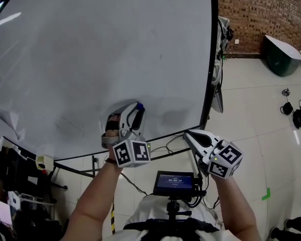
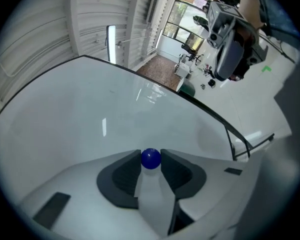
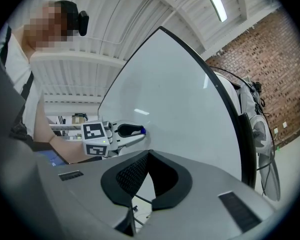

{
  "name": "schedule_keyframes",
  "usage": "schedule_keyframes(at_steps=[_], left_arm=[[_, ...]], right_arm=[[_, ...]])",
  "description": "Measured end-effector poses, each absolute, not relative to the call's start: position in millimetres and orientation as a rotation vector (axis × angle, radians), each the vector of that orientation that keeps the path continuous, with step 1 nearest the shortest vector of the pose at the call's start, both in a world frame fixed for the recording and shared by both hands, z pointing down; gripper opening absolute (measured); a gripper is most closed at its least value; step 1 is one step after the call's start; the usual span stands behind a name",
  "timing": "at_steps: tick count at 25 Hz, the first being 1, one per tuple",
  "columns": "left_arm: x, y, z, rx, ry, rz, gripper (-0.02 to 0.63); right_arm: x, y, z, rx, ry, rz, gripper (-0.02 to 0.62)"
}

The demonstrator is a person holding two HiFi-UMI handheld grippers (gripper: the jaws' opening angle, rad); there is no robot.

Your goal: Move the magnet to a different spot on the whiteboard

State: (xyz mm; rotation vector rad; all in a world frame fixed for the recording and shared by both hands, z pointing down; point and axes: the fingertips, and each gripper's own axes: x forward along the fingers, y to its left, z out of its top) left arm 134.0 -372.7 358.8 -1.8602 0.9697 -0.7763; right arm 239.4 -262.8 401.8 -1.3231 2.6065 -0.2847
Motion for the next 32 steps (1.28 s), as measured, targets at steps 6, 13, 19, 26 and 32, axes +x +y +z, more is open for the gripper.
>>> schedule_keyframes(at_steps=[6,13,19,26,32], left_arm=[[120,-348,357,-2.101,1.053,-0.691,0.161],[98,-313,371,-2.523,1.139,-0.511,0.161],[76,-276,399,-2.788,1.21,-0.409,0.161],[62,-224,430,-2.94,1.268,-0.34,0.161],[47,-181,451,-3.007,1.335,-0.346,0.161]], right_arm=[[235,-246,399,-1.295,2.617,-0.283,0.032],[230,-221,399,-1.274,2.624,-0.286,0.032],[227,-193,411,-1.267,2.606,-0.331,0.032],[223,-157,426,-1.251,2.591,-0.373,0.032],[218,-128,438,-1.204,2.588,-0.417,0.032]])
